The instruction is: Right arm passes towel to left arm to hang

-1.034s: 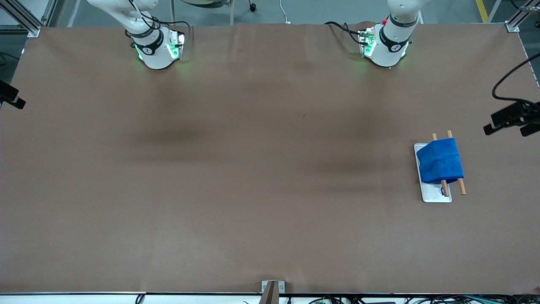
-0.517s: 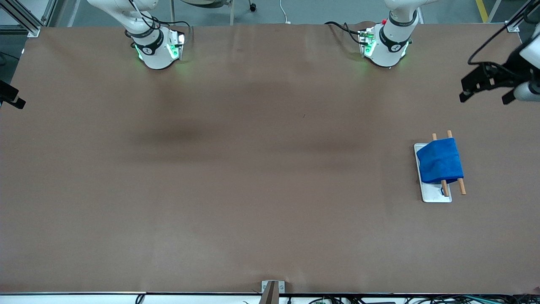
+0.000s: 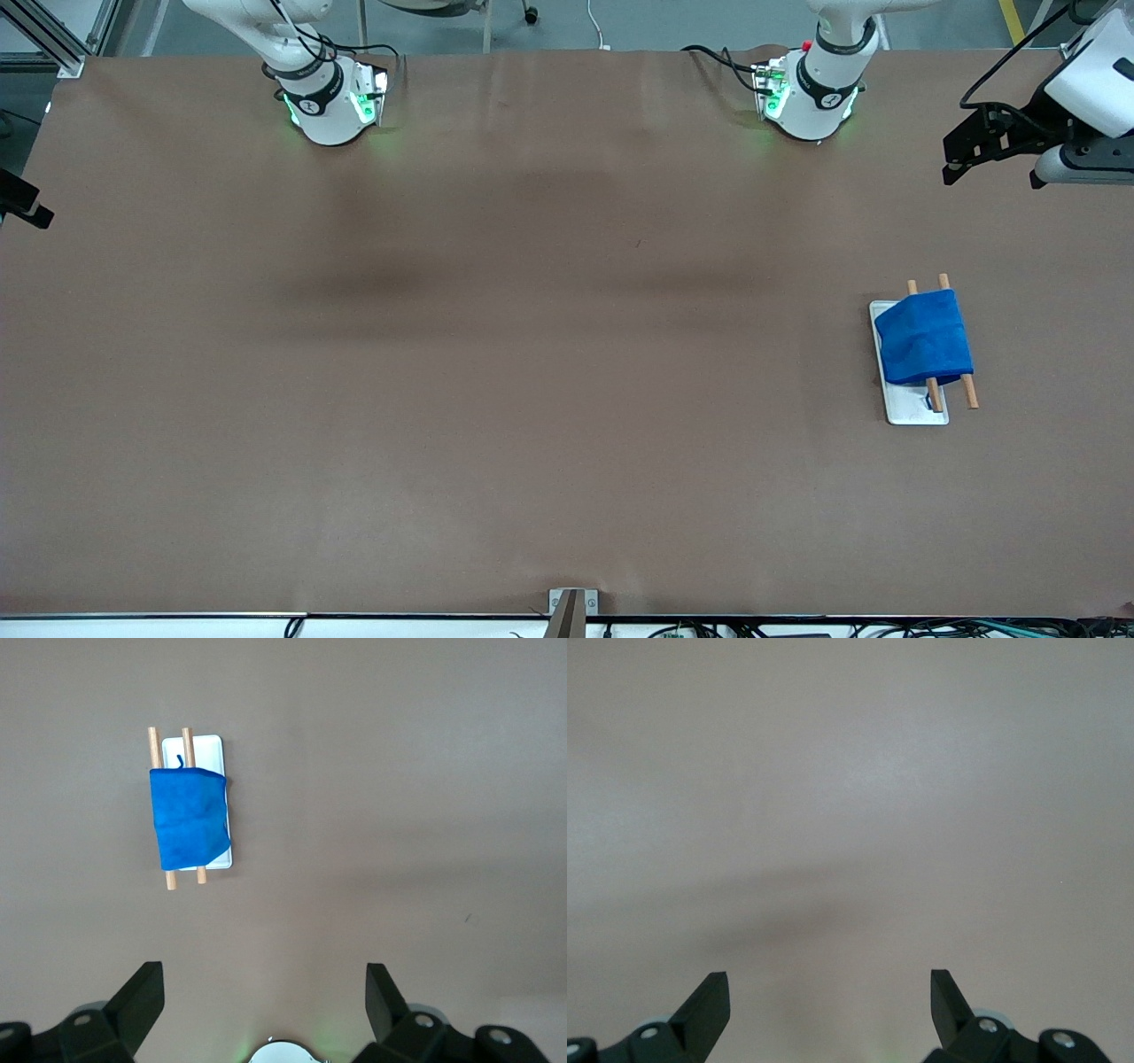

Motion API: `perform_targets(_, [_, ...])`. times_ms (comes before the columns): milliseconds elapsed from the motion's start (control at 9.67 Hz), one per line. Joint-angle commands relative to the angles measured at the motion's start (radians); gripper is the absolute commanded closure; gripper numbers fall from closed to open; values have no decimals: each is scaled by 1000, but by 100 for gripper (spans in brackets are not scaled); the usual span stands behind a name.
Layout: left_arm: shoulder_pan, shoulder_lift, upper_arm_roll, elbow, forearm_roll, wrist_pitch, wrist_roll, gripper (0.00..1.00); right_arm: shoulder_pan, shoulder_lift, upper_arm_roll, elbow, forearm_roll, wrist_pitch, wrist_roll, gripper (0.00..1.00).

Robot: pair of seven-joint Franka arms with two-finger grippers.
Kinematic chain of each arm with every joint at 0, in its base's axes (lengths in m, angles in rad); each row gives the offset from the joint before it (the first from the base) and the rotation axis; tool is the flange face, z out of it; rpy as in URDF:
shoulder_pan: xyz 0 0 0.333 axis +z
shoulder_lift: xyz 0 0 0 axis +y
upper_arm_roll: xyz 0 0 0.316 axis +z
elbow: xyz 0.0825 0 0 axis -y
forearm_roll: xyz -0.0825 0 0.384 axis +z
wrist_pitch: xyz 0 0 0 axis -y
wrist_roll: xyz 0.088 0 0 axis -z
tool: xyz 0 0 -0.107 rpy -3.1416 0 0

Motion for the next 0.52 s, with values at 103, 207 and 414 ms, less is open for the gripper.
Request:
perform_targets(103, [-17, -17, 26, -57, -9, 27, 7, 0, -19, -12, 18, -14, -16, -1, 15, 0])
perform_targets(207, [-19, -17, 30, -54, -16, 27, 6, 0, -19, -12, 18, -14, -16, -1, 15, 0])
perform_targets(414, [-33, -17, 32, -54, -15, 27, 9, 0, -19, -11, 18, -14, -14, 10, 15, 0])
